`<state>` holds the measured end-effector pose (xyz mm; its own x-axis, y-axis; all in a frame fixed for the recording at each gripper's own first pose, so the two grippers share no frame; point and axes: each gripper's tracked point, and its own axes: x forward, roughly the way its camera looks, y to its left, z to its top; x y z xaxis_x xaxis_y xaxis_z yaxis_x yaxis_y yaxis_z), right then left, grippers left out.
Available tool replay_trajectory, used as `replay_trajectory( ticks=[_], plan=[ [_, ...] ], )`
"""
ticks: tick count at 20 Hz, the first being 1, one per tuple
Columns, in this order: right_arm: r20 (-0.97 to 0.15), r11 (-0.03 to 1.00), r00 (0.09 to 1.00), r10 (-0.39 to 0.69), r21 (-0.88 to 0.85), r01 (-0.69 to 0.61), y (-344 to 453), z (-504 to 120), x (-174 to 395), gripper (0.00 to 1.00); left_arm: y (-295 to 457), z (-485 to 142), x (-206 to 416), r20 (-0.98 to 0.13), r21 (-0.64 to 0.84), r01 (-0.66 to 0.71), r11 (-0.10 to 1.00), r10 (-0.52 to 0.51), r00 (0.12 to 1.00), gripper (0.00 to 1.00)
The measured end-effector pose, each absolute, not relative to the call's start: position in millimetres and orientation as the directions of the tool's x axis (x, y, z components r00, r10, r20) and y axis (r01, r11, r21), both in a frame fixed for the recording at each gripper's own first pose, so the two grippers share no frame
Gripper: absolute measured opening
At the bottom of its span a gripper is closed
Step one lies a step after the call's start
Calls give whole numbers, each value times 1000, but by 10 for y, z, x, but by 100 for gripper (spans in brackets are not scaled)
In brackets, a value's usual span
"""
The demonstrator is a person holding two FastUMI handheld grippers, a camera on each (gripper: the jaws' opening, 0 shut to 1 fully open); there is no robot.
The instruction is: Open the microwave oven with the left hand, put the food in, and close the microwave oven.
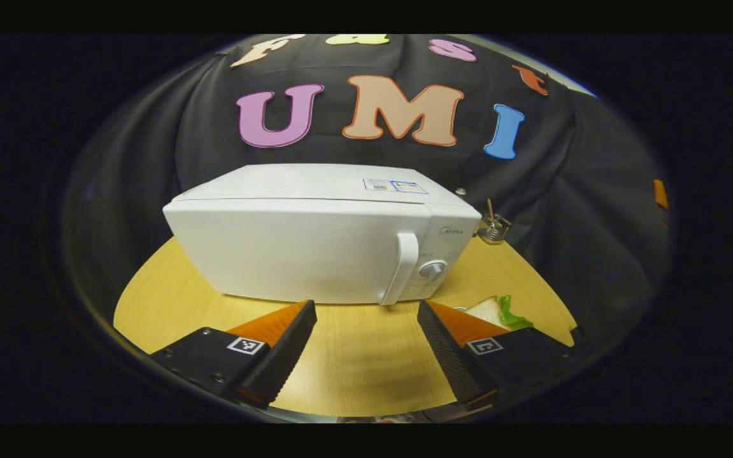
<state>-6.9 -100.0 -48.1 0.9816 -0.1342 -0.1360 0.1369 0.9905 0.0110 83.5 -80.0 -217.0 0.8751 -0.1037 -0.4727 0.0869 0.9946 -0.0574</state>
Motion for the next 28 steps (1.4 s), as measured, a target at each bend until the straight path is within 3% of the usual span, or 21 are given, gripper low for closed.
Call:
replay_trajectory(
  ticks=[2, 3, 10, 14, 19, 20, 21, 23, 28],
  plan=[
    [-153, 987, 976, -155, 17, 160, -1070, -531, -99, 97, -895, -2214, 952, -478, -67, 100, 993, -120, 870, 99],
    [-158, 985, 973, -166, 22, 171, -1113, -549, -115, 92, -929, -2224, 1015, -475, -71, 106, 992, -127, 871, 97],
    [-160, 974, 963, -218, 31, 226, -1318, -522, -128, 92, -1139, -2365, 1333, -496, -84, 159, 984, -180, 850, 92],
    [-176, 970, 956, -233, 29, 242, -1379, -576, -93, 92, -1171, -2375, 1469, -490, -56, 177, 983, -182, 853, 72],
    [-186, 970, 954, -233, 30, 243, -1361, -620, -20, 92, -1242, -2399, 1567, -498, -8, 212, 977, -187, 847, 60],
    [-188, 970, 954, -232, 29, 241, -1355, -623, -2, 92, -1245, -2395, 1584, -498, 1, 213, 977, -184, 847, 51],
    [-189, 970, 954, -231, 29, 240, -1349, -631, 13, 92, -1243, -2392, 1598, -499, 9, 213, 977, -180, 848, 49],
    [-190, 970, 954, -230, 29, 240, -1342, -638, 39, 92, -1243, -2395, 1638, -500, 15, 208, 978, -173, 848, 31],
    [-192, 970, 953, -233, 27, 243, -1323, -649, 70, 92, -1248, -2392, 1643, -506, 28, 212, 977, -169, 846, 27]
  ],
)
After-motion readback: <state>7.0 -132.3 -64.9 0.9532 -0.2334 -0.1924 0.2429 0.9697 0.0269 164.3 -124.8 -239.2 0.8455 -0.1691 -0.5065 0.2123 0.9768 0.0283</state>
